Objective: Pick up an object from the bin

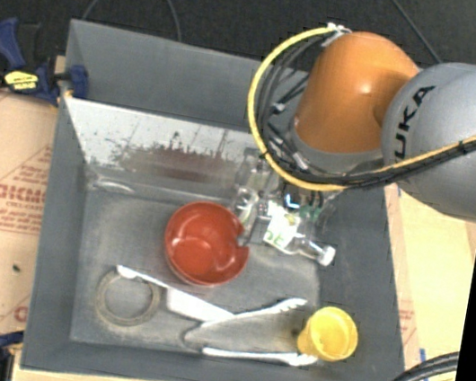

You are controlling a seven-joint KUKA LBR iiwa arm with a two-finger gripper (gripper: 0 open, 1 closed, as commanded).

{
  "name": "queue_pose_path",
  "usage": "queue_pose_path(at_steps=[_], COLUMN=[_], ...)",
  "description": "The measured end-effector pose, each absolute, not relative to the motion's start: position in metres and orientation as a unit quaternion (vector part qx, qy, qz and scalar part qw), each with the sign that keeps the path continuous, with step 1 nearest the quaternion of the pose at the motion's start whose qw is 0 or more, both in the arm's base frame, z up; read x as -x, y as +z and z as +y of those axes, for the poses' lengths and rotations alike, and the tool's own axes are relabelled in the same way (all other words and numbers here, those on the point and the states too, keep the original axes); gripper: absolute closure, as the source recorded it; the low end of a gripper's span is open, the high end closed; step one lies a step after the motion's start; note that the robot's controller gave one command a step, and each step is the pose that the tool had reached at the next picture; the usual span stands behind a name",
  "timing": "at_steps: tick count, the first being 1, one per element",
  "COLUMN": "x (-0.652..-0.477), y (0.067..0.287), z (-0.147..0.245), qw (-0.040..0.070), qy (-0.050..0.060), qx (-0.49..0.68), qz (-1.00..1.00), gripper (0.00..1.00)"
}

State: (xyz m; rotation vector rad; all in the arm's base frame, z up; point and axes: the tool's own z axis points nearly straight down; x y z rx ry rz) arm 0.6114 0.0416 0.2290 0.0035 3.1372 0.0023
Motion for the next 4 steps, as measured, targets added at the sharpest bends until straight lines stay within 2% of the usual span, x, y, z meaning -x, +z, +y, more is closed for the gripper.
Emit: queue_pose_path(at_steps=[1,2,3,4], x=[-0.611,-0.607,-0.581,-0.574], y=[0.229,0.21,0.13,0.119], z=[0.042,0.056,0.025,0.082], qw=[0.002,0.006,0.008,0.007], qy=[0.001,0.0,0.001,0.003], qx=[-0.001,-0.005,-0.124,-0.026], qz=[1.0,1.0,0.992,1.0], gripper=[0.0,0.0,0.0,1.0])
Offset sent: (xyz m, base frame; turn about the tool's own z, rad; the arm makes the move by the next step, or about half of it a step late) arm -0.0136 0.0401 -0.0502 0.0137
